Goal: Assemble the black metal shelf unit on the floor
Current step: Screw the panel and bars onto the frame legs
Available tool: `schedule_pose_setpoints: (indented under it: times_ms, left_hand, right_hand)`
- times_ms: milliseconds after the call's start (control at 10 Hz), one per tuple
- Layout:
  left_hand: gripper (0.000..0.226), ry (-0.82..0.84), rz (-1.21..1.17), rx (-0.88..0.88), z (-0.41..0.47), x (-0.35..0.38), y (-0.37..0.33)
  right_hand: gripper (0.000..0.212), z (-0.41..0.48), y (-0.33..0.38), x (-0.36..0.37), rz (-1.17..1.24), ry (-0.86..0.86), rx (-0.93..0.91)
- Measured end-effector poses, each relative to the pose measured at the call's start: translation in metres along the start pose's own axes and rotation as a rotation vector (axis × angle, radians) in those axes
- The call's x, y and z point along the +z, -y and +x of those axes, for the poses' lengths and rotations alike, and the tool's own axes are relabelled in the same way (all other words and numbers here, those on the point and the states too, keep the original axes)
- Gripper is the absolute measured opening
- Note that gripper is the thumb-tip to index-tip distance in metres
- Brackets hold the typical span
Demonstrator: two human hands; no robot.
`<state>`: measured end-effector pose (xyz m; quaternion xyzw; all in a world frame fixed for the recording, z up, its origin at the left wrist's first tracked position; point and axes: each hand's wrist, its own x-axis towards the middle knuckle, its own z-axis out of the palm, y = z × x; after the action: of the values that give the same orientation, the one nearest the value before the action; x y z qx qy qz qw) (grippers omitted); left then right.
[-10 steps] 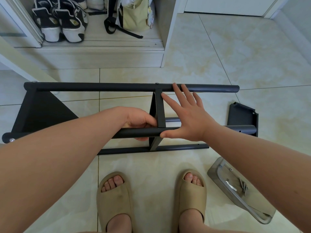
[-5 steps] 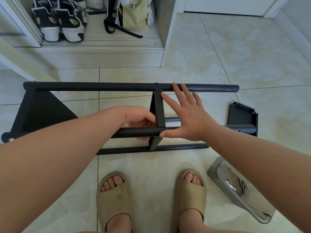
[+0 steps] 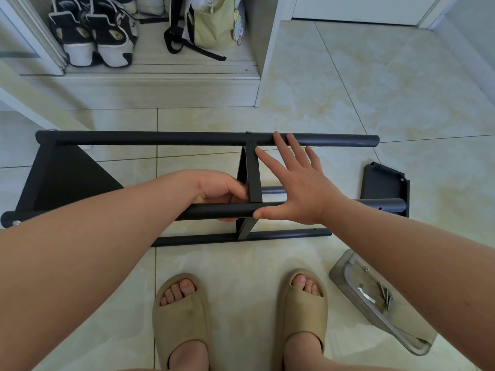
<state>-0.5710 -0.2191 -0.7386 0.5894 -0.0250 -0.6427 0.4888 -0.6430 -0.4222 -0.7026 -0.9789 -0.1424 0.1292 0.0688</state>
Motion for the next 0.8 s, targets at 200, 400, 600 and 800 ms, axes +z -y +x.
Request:
schedule_pose_setpoints:
  times_ms: [200, 400, 600, 800]
  left_hand:
    - [0.013, -0.043, -0.038, -0.017, 0.0015, -0.0010, 0.0009]
    - [0.012, -0.076, 0.003, -0.097, 0.0014, 0.0018, -0.0003]
    - [0.013, -0.030, -0.017, -0.036, 0.0006, 0.0006, -0.0006]
    - [0.015, -0.032, -0.040, 0.005, 0.0019, -0.0016, 0.0003]
  right_hand:
    - [0.119, 0.0005, -0.0007, 0.0012, 0.002, -0.011, -0.004]
    - [0.119, 0.0003, -0.0007, 0.0013, 0.006, -0.009, -0.001]
    - [0.119, 0.0000, -0.0001, 0.0002, 0.007, -0.006, 0.001]
    - [0.120, 0.0001, 0.0000, 0.0005, 0.004, -0.009, -0.001]
